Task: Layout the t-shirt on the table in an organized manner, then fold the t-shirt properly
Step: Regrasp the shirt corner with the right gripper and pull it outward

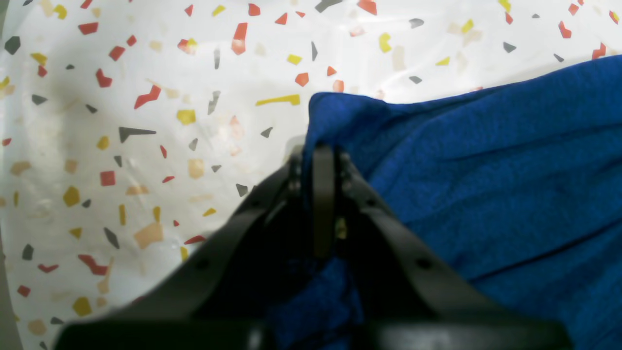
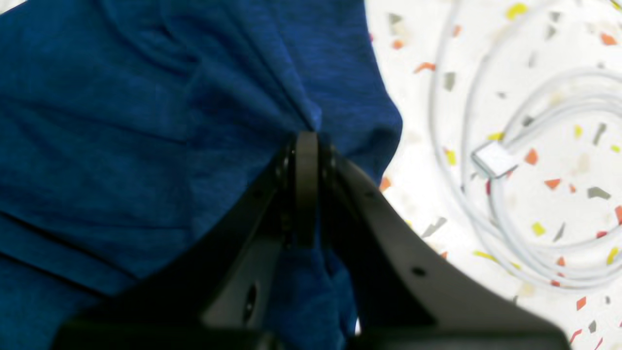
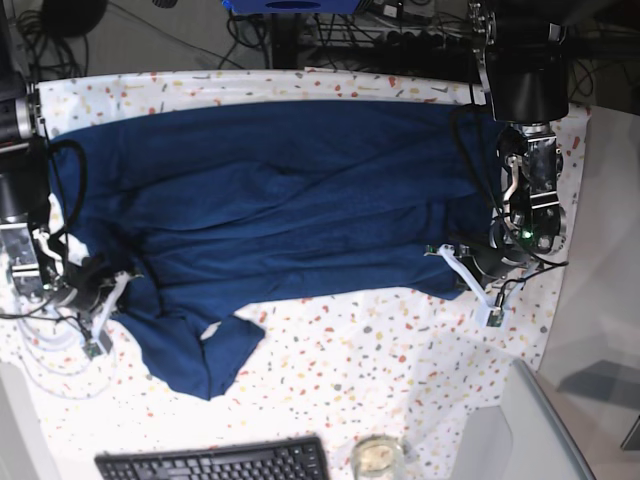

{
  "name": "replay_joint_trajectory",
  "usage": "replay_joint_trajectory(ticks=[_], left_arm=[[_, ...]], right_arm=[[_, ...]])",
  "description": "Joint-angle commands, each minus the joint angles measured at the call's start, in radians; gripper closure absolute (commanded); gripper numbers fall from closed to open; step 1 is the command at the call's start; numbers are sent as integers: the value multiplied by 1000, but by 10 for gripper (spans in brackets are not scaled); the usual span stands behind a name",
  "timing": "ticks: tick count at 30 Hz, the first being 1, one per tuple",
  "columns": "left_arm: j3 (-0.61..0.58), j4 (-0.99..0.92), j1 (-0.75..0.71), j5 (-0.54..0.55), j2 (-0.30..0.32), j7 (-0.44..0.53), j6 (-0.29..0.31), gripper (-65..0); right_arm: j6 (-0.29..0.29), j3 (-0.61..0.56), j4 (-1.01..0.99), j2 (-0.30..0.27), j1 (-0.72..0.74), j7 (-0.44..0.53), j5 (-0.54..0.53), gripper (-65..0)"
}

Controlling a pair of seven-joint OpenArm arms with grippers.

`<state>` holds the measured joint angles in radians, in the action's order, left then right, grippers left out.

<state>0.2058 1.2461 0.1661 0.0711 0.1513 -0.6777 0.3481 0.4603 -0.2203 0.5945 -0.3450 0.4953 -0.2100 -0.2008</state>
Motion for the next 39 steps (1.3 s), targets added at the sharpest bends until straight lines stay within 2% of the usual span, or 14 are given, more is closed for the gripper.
replay_joint_trajectory(ticks=[1,14,19,21,24,30,32,34,37,39], left_arm=[[2,17,20,5,8,19,3,0],[2,27,23,5,12,19,3,0],[2,27,26,5,12,19,3,0],[2,27,28,5,12,19,3,0],[2,27,28,5,12,19,3,0],[2,27,23,5,12,19,3,0],[2,27,22,5,11,19,3,0],[2,27,22,3,9,19,3,0],[2,27,22,3,9,17,3,0],[2,25,22,3,9,17,3,0]], right_arm=[[-2,8,20,-16,33,19,-6,0],[1,-4,22,-67,93,22,-6,0],[2,-93,20,-91,110,27,-6,-2],[-1,-121,20,-93,115,48,-6,-2],[-2,-144,9,-98,116,131,-6,-5],[-2,-141,-20,-111,136,146,-6,-11],[-2,-143,-23,-114,139,142,-4,-50],[-2,-143,-23,-114,148,126,34,-140],[-4,-130,-20,-111,148,74,168,-311],[-4,-129,2,-110,133,60,228,-368]])
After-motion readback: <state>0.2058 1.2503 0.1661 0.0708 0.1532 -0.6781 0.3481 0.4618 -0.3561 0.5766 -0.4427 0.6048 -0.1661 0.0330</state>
